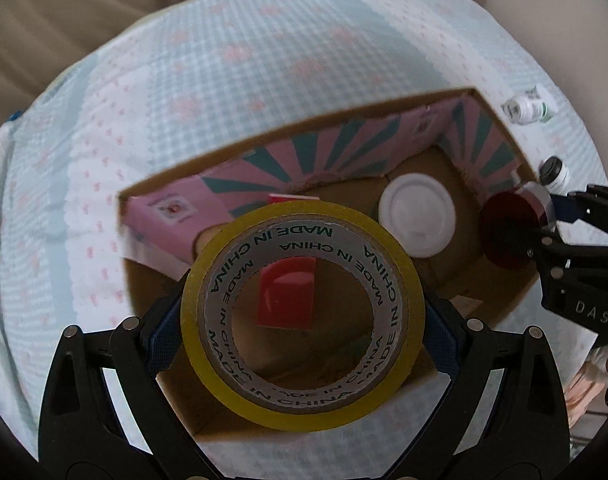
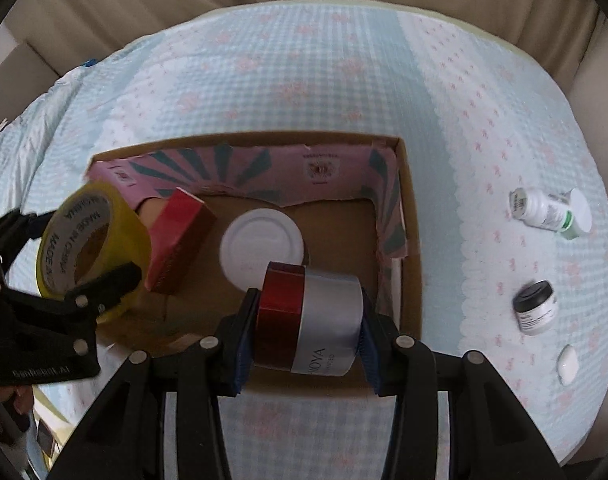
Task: Organize rigid objects
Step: 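Lift the tape roll and tin and carry both over the cardboard box, then release the tape roll and tin into the box and withdraw both tools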
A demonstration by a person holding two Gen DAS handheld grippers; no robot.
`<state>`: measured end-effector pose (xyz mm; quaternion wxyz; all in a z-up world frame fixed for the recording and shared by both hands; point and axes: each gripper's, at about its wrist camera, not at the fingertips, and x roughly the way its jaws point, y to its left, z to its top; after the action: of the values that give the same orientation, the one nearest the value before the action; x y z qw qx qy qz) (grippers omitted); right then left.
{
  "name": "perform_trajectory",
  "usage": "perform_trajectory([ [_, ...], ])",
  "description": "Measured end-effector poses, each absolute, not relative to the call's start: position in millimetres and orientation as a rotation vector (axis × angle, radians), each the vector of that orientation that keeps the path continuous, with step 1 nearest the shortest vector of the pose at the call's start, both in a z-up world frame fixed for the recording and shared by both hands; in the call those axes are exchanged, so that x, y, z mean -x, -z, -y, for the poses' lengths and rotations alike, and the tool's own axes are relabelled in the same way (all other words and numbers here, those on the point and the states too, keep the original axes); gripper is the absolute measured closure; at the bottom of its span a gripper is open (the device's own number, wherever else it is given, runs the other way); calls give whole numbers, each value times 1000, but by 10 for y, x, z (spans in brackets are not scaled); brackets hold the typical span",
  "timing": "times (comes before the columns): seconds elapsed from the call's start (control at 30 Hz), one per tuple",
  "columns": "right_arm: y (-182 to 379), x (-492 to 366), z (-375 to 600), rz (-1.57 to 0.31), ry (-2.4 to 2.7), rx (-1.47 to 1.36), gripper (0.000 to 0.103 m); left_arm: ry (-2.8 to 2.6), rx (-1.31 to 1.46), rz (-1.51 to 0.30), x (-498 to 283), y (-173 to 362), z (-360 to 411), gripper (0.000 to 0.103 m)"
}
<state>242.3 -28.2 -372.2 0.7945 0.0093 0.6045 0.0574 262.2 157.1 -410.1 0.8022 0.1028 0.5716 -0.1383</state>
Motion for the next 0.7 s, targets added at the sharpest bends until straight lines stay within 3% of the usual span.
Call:
perform_trajectory([
  [0.4,3990,-2545,422,-1372,-98,-122,62,393,-289,-1247,-2601,4271,-1388,6],
  [0.43,4000,-2550,435,-1372,-103,-145,62,400,-298,-1248,-2597,4280,-1376,3],
  [0.47,3988,-2552,447,-1357,-98,-163,56,400,-310,-1237,-2582,4269,-1369,0],
  [0.5,3973,-2563,460,-1343,-96,-174,38,408,-304,-1226,-2566,4242,-1371,0],
  [0.6,3926,-2527,451,-1295,-131,-208,0,412,-290,-1233,-2540,4195,-1399,0],
  [0.7,3938,-2495,406,-1289,-127,-186,0,392,-278,-1248,-2512,4177,-1466,0],
])
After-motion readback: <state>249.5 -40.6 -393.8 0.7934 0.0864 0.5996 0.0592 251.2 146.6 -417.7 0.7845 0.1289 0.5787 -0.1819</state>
